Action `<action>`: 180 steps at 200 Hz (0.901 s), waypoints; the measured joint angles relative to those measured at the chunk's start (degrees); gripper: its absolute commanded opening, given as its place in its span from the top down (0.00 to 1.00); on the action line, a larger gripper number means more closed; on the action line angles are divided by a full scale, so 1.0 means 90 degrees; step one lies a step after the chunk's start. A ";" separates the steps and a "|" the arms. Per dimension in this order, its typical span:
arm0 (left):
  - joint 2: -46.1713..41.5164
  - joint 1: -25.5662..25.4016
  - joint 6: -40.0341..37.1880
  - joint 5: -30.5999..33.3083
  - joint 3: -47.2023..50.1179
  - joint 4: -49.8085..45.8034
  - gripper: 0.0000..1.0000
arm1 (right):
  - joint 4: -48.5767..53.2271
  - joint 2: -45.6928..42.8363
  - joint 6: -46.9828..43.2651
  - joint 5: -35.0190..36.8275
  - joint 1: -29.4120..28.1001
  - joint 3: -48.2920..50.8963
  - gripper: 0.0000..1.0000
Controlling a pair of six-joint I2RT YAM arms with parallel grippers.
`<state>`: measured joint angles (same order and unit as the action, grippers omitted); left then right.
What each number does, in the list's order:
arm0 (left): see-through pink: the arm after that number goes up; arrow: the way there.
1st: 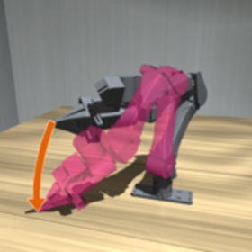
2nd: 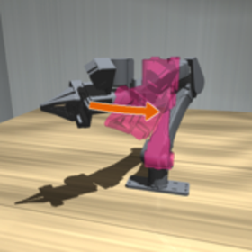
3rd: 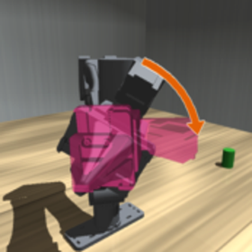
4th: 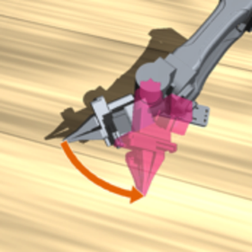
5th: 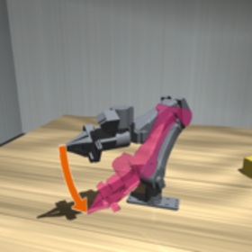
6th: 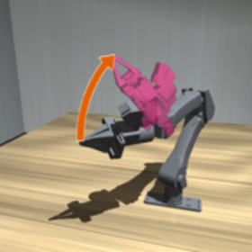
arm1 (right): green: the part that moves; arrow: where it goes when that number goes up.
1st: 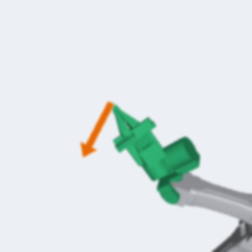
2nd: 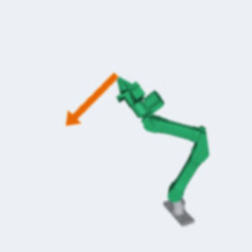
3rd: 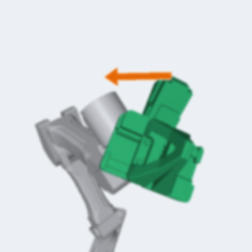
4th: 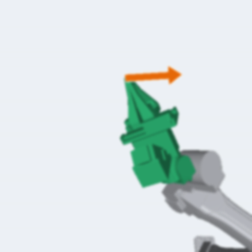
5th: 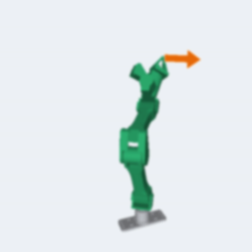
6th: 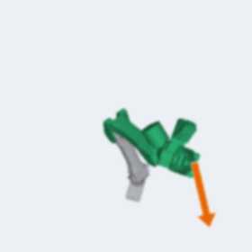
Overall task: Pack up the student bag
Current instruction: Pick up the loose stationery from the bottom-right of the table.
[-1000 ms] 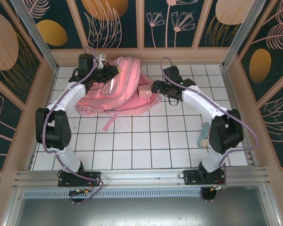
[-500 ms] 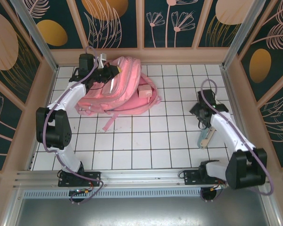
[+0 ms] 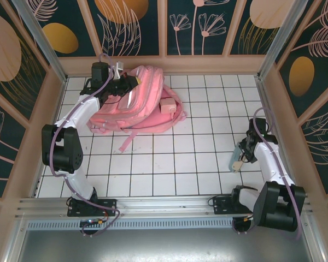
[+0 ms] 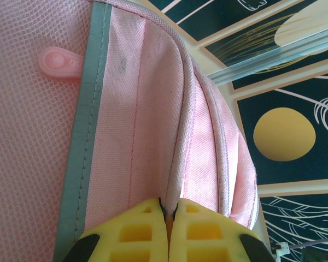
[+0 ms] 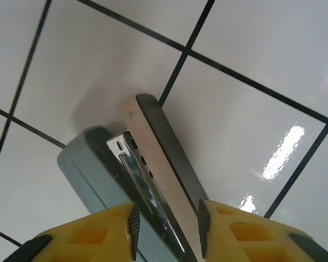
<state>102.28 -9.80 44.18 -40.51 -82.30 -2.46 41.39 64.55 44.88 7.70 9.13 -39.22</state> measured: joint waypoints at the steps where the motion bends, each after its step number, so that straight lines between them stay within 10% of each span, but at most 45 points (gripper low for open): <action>1: 0.0000 0.0000 -0.0002 0.0000 0.0000 0.0002 1.00 | -0.0005 0.0005 0.0000 -0.0005 0.0002 0.0005 0.63; 64: 0.0000 0.0000 0.0000 0.0000 0.0000 0.0007 1.00 | -0.0359 0.0418 -0.0080 -0.0410 0.0073 0.0328 0.67; 94: 0.0000 0.0000 0.0000 -0.0002 0.0000 0.0007 1.00 | -0.0517 0.0464 -0.0124 -0.0534 0.0073 0.0374 0.94; 180: 0.0000 0.0000 0.0002 0.0000 0.0000 0.0007 1.00 | -0.0389 0.0437 -0.0364 -0.0464 -0.0772 -0.0350 1.00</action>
<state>102.28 -9.80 44.21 -40.51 -82.30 -2.39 37.89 68.49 41.60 3.53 2.17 -42.37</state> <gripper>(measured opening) 0.047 0.091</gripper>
